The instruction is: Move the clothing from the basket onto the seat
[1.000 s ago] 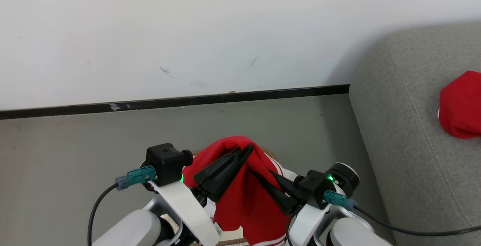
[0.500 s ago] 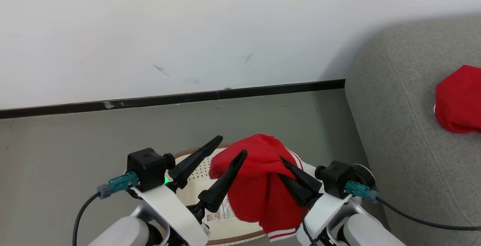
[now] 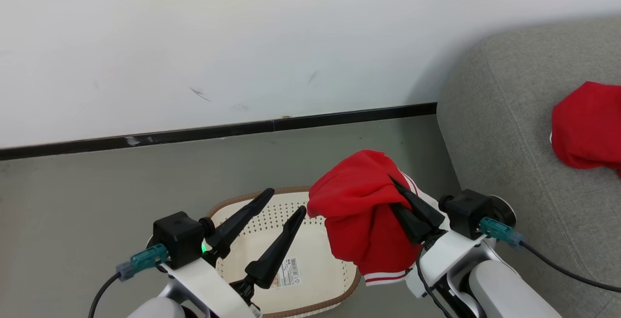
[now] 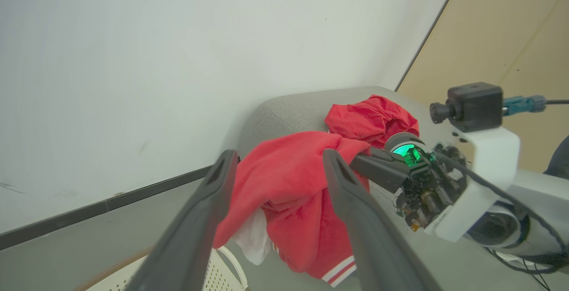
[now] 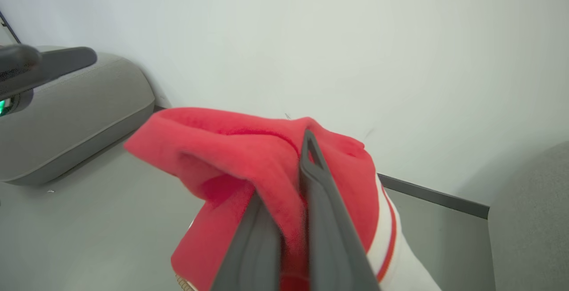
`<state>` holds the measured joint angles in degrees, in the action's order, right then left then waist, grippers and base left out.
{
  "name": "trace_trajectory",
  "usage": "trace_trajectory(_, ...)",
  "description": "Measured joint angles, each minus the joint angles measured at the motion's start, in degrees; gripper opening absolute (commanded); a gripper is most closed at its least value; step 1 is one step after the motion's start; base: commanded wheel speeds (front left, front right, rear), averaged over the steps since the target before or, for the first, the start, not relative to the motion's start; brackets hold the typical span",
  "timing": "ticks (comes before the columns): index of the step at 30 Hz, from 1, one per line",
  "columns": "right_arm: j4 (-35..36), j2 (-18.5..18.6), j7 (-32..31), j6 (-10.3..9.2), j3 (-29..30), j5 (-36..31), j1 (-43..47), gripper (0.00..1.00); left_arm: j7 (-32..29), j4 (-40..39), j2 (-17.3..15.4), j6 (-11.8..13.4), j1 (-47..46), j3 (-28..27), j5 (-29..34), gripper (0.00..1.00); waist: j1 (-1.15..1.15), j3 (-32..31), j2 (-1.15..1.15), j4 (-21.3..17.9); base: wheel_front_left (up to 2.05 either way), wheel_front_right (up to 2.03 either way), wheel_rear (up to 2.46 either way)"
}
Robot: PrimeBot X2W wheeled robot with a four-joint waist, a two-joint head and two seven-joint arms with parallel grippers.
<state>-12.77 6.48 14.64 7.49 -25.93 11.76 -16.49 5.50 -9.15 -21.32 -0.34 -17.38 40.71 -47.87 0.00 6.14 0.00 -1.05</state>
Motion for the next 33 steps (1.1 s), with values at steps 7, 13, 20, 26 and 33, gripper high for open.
trace_trajectory(7,1.45,0.49,0.00,0.01,2.83,-0.66,1.36,0.00,1.70,0.27,-0.73,-0.08,0.71,0.67,1.65,1.00,0.00,-0.45,0.00,-1.29,0.00,0.00,0.00)
trace_trajectory(13,2.60,0.82,0.00,0.00,5.59,-1.22,3.10,0.00,2.22,0.91,-0.77,-0.68,1.43,1.27,1.85,1.00,0.00,-0.73,0.00,-2.99,0.00,0.00,0.00)
trace_trajectory(20,3.82,0.82,0.00,0.00,8.73,-1.98,4.82,0.00,2.75,1.33,-0.69,-1.42,1.53,1.94,2.04,1.00,0.00,-0.93,0.00,-5.56,0.00,0.00,0.00)
trace_trajectory(26,5.00,0.87,0.00,0.00,10.70,-2.47,6.09,0.00,3.22,1.60,-0.47,-1.92,1.54,2.38,2.07,1.00,0.00,-1.06,0.00,-8.03,0.00,0.00,0.00)
trace_trajectory(33,6.59,0.86,0.00,0.00,13.27,-2.96,8.14,0.00,3.67,1.92,-0.42,-2.40,1.54,2.54,2.13,1.00,0.00,-1.10,0.00,-11.90,0.00,0.00,0.00)
